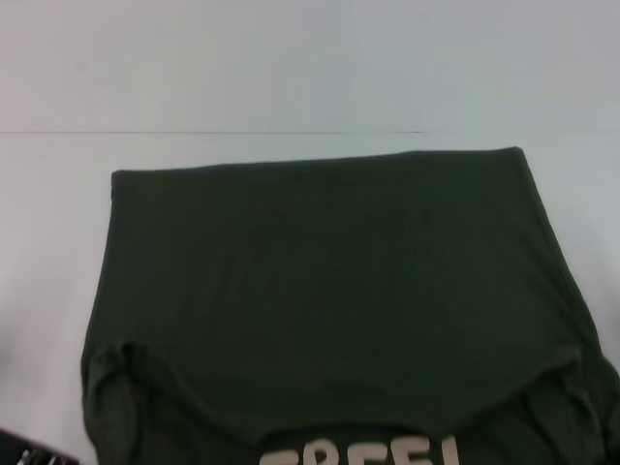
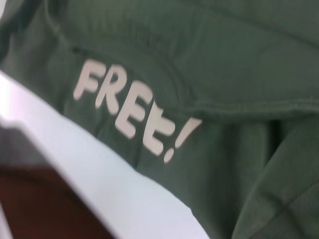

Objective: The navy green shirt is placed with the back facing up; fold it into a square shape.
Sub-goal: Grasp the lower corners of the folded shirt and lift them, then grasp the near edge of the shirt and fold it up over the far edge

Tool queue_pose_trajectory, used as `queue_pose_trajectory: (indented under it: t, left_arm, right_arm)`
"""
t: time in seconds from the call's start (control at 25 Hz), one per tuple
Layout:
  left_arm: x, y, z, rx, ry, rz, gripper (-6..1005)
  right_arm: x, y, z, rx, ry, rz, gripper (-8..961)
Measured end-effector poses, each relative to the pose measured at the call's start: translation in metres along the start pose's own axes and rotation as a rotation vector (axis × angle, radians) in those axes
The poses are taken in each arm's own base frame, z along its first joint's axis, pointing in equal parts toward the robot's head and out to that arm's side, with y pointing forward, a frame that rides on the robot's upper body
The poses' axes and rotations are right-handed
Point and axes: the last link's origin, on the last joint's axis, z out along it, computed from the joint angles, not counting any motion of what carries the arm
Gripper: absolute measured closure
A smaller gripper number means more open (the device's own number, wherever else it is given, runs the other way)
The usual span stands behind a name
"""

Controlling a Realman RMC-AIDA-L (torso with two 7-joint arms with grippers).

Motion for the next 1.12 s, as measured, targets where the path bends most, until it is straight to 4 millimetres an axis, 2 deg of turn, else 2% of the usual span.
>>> queue_pose_trajectory:
  t: [0.2, 0.52, 0.72, 0.84, 0.88, 0.92, 1.12]
  left_arm:
    - [-0.014, 0.006, -0.007, -0.03, -0.112, -0.008, 956]
    - [-0.015, 0.006, -0.007, -0.04, -0.11, -0.025, 956]
    - [-0.007, 0.009, -0.013, -0.068, -0.029, -0.026, 956]
    - [0.003, 0.008, -0.025, -0.08, 0.095, -0.043, 956]
    - [0.006, 0.007, -0.028, -0.082, 0.129, -0.05, 956]
    - [0.01, 0.007, -0.032, -0.083, 0.173, -0.068, 956]
    - [0.025, -0.001, -0.041, -0.058, 0.312, -0.151, 956]
  right_arm:
    - [0.018, 0.003, 0.016, -0.049, 0.132, -0.085, 900]
    - [0.017, 0.003, 0.017, -0.063, 0.109, -0.103, 900]
    - [0.008, 0.001, 0.0, -0.085, -0.051, -0.076, 901]
    - [0.003, -0.004, -0.012, -0.094, -0.165, -0.047, 901]
    - [-0.002, -0.008, -0.02, -0.087, -0.251, -0.022, 901]
    - [-0.002, -0.008, -0.02, -0.087, -0.251, -0.022, 901]
    - [-0.019, -0.018, -0.041, -0.071, -0.494, 0.028, 901]
